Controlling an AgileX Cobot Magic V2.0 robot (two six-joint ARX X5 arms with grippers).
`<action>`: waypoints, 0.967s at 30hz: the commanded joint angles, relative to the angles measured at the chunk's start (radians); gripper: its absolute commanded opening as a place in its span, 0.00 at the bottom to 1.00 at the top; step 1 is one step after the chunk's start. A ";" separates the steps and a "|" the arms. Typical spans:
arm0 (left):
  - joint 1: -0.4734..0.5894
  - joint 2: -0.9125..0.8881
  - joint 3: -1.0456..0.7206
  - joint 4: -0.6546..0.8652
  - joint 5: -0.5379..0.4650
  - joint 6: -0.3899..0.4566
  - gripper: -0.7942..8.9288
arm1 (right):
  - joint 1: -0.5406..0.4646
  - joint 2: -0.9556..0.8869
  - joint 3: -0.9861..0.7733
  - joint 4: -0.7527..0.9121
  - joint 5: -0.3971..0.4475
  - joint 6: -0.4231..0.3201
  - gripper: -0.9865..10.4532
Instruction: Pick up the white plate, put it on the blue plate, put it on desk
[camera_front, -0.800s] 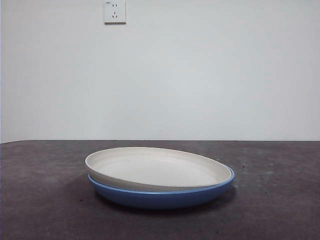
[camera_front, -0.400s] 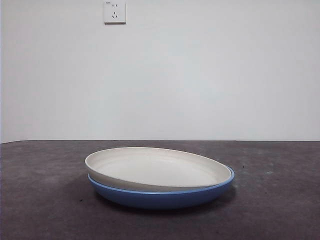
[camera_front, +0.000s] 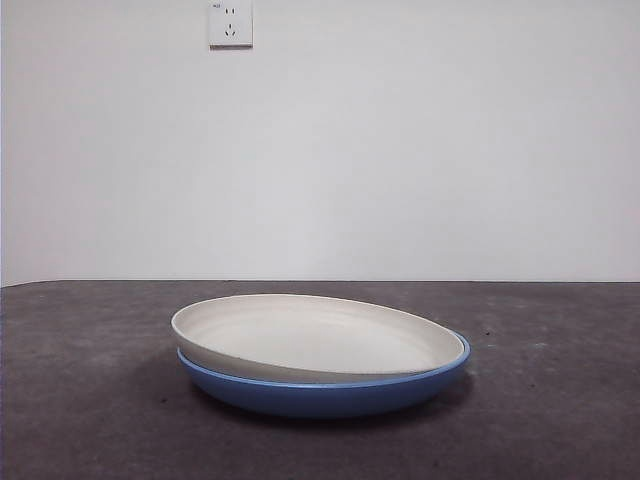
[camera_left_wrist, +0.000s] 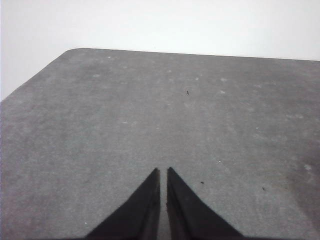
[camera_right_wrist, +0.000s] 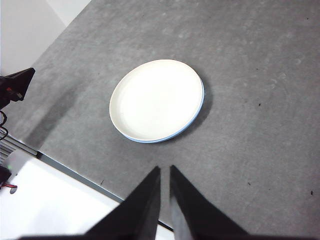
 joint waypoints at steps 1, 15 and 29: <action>-0.001 0.000 -0.021 -0.007 -0.002 0.008 0.11 | 0.006 0.000 0.014 0.010 0.003 -0.009 0.11; -0.001 0.000 -0.021 -0.007 -0.002 0.008 0.11 | 0.006 0.000 0.014 0.011 0.003 -0.009 0.11; -0.001 0.000 -0.021 -0.007 -0.002 0.008 0.11 | -0.398 -0.198 -0.482 0.654 0.005 -0.393 0.11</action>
